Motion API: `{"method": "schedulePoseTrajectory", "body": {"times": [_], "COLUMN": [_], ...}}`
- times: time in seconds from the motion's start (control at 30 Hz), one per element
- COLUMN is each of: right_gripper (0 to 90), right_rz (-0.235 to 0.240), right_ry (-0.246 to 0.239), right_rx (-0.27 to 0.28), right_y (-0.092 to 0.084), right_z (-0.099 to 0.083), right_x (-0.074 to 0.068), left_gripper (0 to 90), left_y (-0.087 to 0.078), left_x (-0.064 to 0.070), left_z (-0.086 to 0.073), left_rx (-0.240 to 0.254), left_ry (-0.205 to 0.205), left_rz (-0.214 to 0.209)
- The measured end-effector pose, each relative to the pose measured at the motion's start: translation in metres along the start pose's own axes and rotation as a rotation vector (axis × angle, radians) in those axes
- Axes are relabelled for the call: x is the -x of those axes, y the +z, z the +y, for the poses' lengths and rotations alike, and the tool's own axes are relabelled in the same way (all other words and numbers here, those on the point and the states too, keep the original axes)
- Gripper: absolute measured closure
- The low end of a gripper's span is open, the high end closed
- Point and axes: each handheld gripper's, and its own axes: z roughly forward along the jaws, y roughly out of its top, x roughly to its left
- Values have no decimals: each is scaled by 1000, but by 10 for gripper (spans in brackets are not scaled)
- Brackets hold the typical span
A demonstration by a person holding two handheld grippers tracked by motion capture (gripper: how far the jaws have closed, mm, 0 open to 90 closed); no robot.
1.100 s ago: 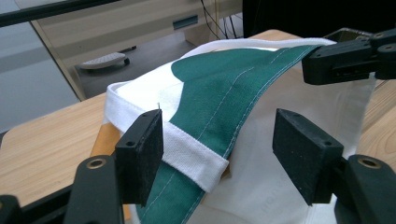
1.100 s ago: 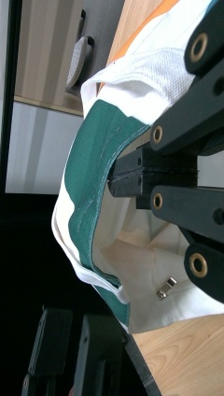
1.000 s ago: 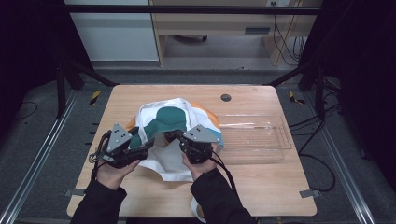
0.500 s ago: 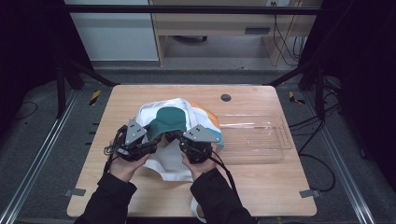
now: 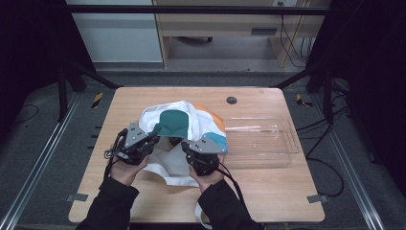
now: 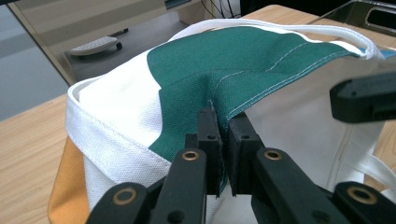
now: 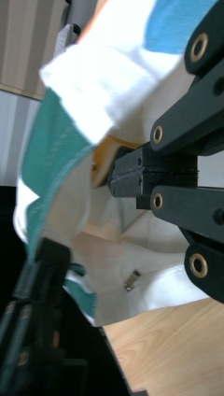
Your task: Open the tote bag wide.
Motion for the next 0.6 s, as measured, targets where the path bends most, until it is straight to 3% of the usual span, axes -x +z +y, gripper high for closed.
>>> {"method": "schedulePoseTrajectory", "body": {"times": [0.17,0.57,0.6], "right_gripper": [900,900,900], "right_rz": [6,6,0], "right_ry": [4,13,5], "right_rx": [-33,-120,-150], "right_y": [2,18,22], "right_z": [-15,-55,-63], "right_x": [0,-5,-7], "left_gripper": [865,867,868], "left_y": [-1,-1,-1], "left_x": [-3,-4,-4], "left_z": [-5,-3,-3], "left_rx": [22,35,37], "left_ry": [-38,-49,-48], "left_rz": [-19,-22,-24]}}
